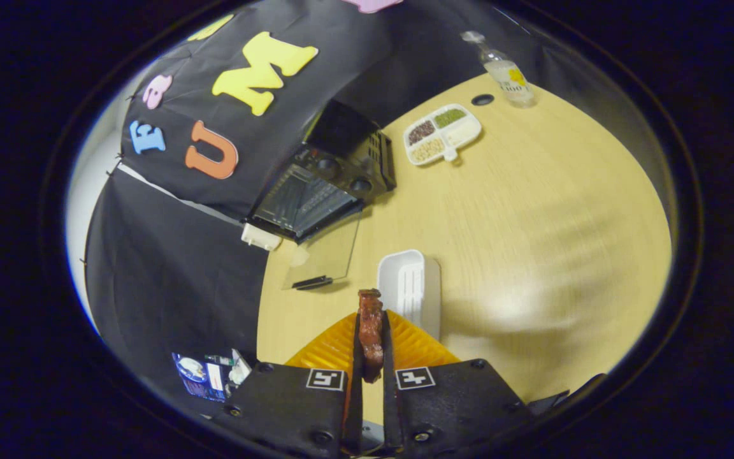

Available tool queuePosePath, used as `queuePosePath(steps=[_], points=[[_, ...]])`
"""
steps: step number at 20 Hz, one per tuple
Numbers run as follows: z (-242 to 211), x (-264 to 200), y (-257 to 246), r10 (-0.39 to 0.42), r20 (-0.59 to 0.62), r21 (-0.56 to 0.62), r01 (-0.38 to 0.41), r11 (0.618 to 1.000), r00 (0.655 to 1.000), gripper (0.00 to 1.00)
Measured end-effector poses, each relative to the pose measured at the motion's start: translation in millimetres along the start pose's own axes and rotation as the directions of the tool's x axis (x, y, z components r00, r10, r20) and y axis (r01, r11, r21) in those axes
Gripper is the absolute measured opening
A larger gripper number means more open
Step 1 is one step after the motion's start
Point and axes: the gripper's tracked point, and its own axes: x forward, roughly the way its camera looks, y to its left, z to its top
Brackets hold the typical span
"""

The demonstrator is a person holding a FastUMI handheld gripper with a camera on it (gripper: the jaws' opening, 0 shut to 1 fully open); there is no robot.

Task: Open the toaster oven, put the food inside, and close the toaster oven door.

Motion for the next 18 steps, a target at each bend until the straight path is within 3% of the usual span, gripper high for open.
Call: queuePosePath(steps=[4, 9, 18], points=[[-3.2, 11.4, 78.6, 0.015, 0.08, -0.039, -0.012, 0.999, 0.997, 0.16], [-1.3, 59.5, 161.9, 0.059, 0.171, 0.007, -0.061, 0.998, 0.983, 0.16], [41.7, 195.1, 225.3, 0.068, 0.32, 0.15, -0.122, 0.981, 0.945, 0.16]])
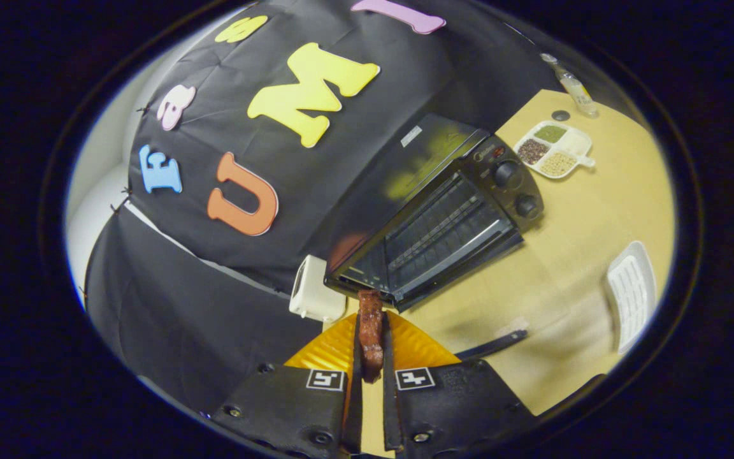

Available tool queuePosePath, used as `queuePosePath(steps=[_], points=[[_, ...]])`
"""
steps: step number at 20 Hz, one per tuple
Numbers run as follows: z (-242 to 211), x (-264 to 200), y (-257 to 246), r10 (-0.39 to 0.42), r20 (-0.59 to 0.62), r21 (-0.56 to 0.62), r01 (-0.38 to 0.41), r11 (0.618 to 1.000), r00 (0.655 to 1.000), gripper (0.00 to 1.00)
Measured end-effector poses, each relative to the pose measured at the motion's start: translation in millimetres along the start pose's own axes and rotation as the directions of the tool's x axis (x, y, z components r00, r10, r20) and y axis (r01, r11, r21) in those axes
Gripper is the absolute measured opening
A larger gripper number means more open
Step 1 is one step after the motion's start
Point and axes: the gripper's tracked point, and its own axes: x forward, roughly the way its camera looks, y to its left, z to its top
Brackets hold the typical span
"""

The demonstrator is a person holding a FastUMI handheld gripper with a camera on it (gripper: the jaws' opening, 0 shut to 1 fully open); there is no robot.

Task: Open the toaster oven, put the food inside, and close the toaster oven door.

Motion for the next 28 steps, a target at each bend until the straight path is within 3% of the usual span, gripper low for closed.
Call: queuePosePath(steps=[7, 9, 15, 22, 24, 28], points=[[14.0, 102.3, -38.1, -0.05, 0.082, 0.145, 0.037, 0.989, 0.995, 0.16], [30.0, 120.1, -51.9, -0.072, 0.133, 0.135, 0.054, 0.989, 0.989, 0.16], [70.7, 145.9, -76.7, -0.144, 0.258, 0.066, 0.132, 0.989, 0.955, 0.17], [77.4, 153.9, -91.8, -0.22, 0.288, 0.009, 0.227, 0.974, 0.932, 0.2], [76.5, 154.8, -94.3, -0.234, 0.287, -0.033, 0.254, 0.967, 0.929, 0.24], [74.9, 151.0, -92.1, -0.262, 0.266, -0.128, 0.304, 0.944, 0.928, 0.47]])
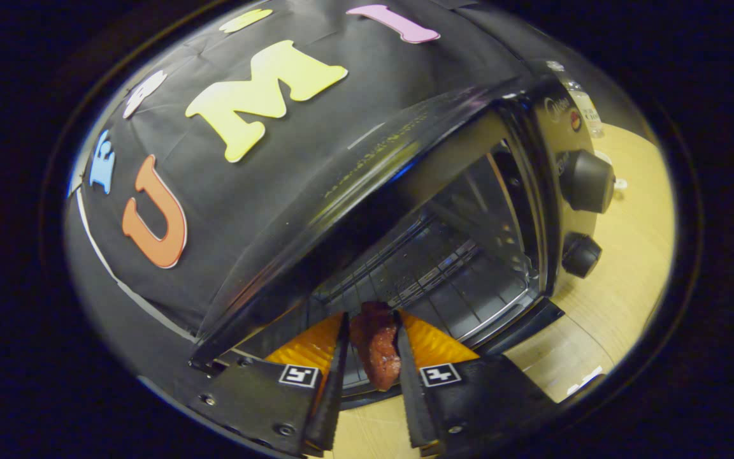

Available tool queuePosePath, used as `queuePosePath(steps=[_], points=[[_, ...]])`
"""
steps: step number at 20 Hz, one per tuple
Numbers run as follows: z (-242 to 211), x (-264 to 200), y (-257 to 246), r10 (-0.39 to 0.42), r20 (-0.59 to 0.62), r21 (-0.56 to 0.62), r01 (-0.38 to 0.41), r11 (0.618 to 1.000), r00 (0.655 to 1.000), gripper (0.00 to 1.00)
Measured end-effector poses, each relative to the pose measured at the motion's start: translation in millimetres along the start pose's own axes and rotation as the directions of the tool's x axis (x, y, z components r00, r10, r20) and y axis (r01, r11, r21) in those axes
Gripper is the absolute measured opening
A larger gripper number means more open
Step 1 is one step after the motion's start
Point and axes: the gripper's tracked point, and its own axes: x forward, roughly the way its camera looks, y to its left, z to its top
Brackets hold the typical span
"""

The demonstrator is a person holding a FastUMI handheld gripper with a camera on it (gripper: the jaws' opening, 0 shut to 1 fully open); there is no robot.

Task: Open the toaster oven, put the food inside, and close the toaster oven door.

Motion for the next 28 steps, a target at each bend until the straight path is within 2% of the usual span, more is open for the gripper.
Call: queuePosePath(steps=[1, 4, 5, 12, 16, 18, 24, 28], points=[[1.4, -2.0, -0.5, -0.011, 0.006, -0.037, 0.011, 0.999, 1.0, 0.55], [7.4, -14.8, -7.1, -0.036, 0.013, -0.111, 0.037, 0.993, 0.999, 0.89], [6.2, -18.2, -8.7, -0.042, 0.007, -0.117, 0.043, 0.992, 0.999, 0.92], [0.7, -79.5, -6.8, -0.041, -0.008, -0.231, 0.038, 0.972, 0.999, 0.92], [-4.1, -126.0, -4.8, -0.023, -0.031, -0.38, 0.01, 0.925, 0.999, 0.94], [-8.0, -146.7, -11.7, -0.027, -0.051, -0.401, 0.005, 0.916, 0.998, 0.95], [-25.0, -213.6, -46.4, -0.084, -0.102, -0.543, 0.015, 0.839, 0.991, 0.96], [-46.6, -241.5, -73.9, -0.124, -0.129, -0.601, 0.022, 0.799, 0.984, 0.96]])
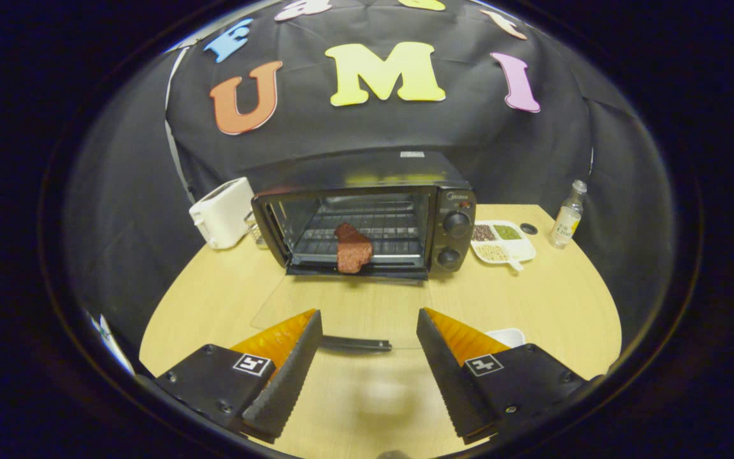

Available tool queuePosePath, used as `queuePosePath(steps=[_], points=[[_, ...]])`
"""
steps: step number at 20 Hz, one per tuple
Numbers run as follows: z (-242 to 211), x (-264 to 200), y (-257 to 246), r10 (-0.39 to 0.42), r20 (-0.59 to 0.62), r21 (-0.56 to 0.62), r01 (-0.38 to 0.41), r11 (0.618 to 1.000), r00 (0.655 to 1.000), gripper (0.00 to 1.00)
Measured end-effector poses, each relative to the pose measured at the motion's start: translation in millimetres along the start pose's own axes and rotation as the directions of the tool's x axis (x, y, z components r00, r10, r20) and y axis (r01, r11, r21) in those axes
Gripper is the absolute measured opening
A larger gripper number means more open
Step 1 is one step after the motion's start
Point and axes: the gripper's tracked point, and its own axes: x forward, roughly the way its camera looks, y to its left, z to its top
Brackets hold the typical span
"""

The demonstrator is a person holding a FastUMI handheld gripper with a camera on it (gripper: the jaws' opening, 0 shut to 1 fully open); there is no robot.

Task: Open the toaster oven, put the food inside, and close the toaster oven door.

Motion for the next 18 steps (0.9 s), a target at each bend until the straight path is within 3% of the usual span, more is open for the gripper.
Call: queuePosePath(steps=[7, 14, 18], points=[[-69.1, 9.3, 11.0, 0.019, -0.11, -0.035, -0.023, 0.999, 0.994, 0.95], [-97.8, 53.5, 33.6, 0.056, -0.199, -0.022, -0.062, 0.998, 0.978, 0.95], [-93.7, 79.9, 27.4, 0.025, -0.216, -0.037, -0.034, 0.999, 0.976, 0.95]])
